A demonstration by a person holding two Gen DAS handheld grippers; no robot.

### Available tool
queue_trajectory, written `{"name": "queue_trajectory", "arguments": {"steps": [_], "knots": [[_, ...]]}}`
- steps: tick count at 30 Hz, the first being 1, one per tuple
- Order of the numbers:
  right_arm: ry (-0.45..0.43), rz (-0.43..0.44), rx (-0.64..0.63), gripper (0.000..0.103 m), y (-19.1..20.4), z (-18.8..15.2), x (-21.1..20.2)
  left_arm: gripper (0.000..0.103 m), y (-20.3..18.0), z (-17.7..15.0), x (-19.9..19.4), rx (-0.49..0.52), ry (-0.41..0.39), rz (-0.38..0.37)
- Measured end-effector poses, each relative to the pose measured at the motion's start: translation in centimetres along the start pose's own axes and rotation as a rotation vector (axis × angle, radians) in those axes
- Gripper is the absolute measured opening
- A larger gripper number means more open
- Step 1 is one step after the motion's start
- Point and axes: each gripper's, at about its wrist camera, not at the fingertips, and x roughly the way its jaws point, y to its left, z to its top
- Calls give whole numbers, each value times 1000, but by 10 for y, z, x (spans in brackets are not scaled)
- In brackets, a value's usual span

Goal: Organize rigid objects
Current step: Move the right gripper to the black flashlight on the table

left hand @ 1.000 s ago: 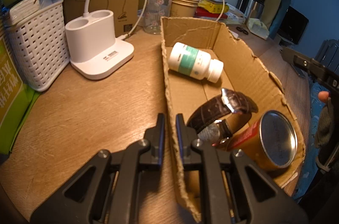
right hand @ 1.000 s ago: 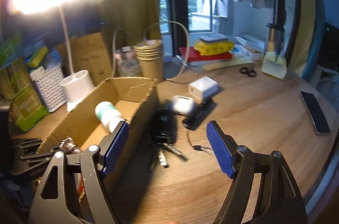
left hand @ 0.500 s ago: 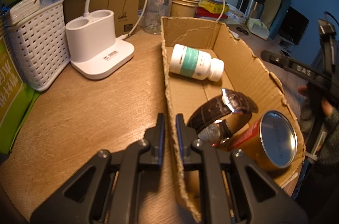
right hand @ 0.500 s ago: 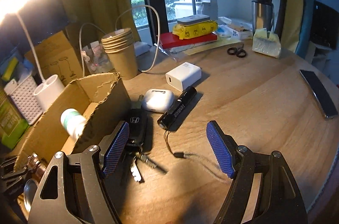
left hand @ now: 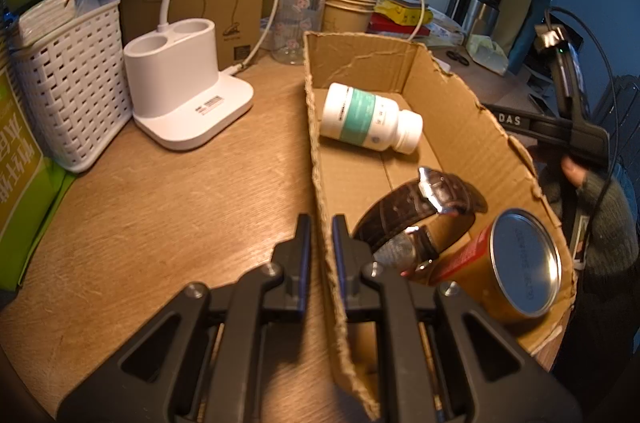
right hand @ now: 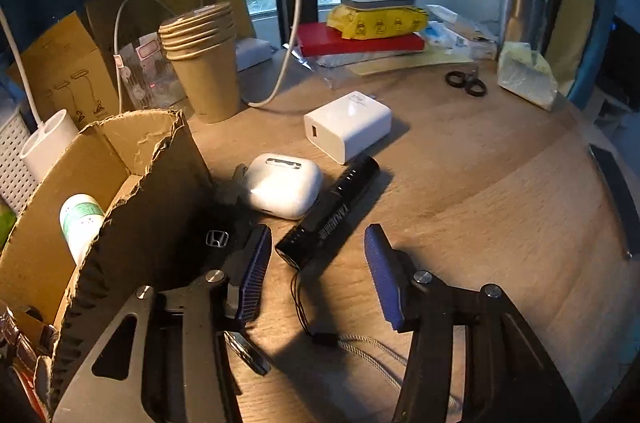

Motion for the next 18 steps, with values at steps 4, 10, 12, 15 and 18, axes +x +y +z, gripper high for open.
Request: {"name": "queue_trajectory", "arguments": {"steps": [4, 10, 12, 15, 18], "knots": [[20, -28, -9, 53, -1, 5, 8, 11, 0, 0, 0, -1, 0, 0], [57, -50, -28, 53, -4, 9, 21, 12, 0, 0, 0, -2, 1, -3], [74, -49, -27, 53, -5, 9, 25, 12, 0, 0, 0, -2, 1, -3], [80, -49, -22, 53, -7, 9, 27, 12, 0, 0, 0, -3, 1, -3], [81, -46, -15, 52, -8, 10, 28, 12, 0, 0, 0, -3, 1, -2]]}}
